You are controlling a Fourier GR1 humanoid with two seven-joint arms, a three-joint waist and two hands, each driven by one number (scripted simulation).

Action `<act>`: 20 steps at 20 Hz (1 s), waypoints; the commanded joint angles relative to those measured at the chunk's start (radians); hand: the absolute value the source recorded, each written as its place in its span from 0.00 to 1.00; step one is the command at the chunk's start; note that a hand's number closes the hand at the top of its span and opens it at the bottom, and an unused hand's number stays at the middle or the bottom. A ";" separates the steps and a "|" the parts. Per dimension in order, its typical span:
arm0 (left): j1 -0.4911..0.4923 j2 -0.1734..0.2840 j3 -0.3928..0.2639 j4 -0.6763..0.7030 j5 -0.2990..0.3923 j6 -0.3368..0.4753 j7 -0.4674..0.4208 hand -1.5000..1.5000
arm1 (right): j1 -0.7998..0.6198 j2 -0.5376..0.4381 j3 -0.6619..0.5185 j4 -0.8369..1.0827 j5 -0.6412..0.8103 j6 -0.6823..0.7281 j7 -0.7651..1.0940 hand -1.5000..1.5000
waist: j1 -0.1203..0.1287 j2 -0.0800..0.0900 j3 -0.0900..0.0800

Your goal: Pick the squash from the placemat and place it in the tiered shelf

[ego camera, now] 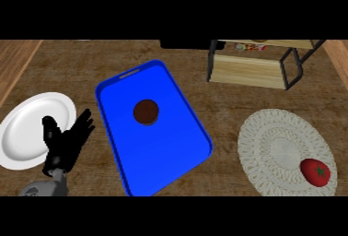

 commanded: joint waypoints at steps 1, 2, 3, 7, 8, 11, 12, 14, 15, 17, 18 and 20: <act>-0.055 0.003 0.013 -0.001 0.004 0.021 0.063 0.50 | 0.004 -0.058 -0.042 -0.011 -0.037 -0.045 -0.016 0.00 | -0.007 0.001 0.000; 0.004 -0.027 -0.006 0.000 -0.014 0.025 -0.005 0.50 | -0.001 -0.055 -0.025 -0.020 -0.020 -0.082 -0.003 0.00 | -0.006 -0.001 0.000; 0.032 -0.008 -0.006 -0.040 -0.003 0.007 0.018 0.50 | 0.008 -0.076 -0.018 -0.038 -0.007 -0.111 0.024 0.00 | -0.012 -0.007 0.000; -0.009 -0.031 -0.004 -0.008 -0.016 0.037 0.017 0.50 | 0.041 -0.186 -0.060 -0.030 -0.029 -0.128 0.046 0.00 | -0.023 -0.005 0.000; -0.006 -0.001 0.013 0.001 -0.002 0.006 0.017 0.50 | 0.030 -0.206 -0.075 -0.017 -0.039 -0.142 0.061 0.00 | -0.012 -0.001 0.000; 0.014 0.044 0.051 -0.043 0.040 -0.036 0.038 0.50 | 0.100 -0.279 -0.124 -0.027 -0.094 -0.086 0.035 0.00 | -0.022 -0.007 0.001; -0.027 -0.013 0.022 0.024 -0.001 0.015 0.013 0.50 | 0.088 -0.292 -0.142 -0.020 -0.116 -0.071 0.037 0.00 | -0.025 -0.003 0.000; -0.001 -0.020 0.006 -0.027 -0.023 0.036 0.015 0.50 | 0.139 -0.339 -0.164 -0.016 -0.152 0.006 -0.012 0.00 | -0.022 -0.004 0.001; -0.023 0.002 0.030 0.007 0.003 0.004 0.029 0.50 | 0.151 -0.335 -0.147 -0.025 -0.149 0.021 0.021 0.00 | -0.028 -0.007 0.000; 0.031 -0.048 -0.009 -0.008 -0.025 0.026 -0.019 0.50 | 0.181 -0.393 -0.171 -0.006 -0.180 0.103 -0.015 0.00 | -0.023 -0.004 0.001; -0.019 0.000 0.032 0.002 0.014 -0.015 0.015 0.50 | 0.215 -0.411 -0.189 0.015 -0.196 0.122 -0.041 0.00 | -0.021 -0.001 0.001; 0.000 -0.011 0.025 0.036 -0.012 -0.008 -0.030 0.50 | 0.188 -0.443 -0.179 0.003 -0.205 0.158 -0.012 0.00 | -0.021 -0.004 0.000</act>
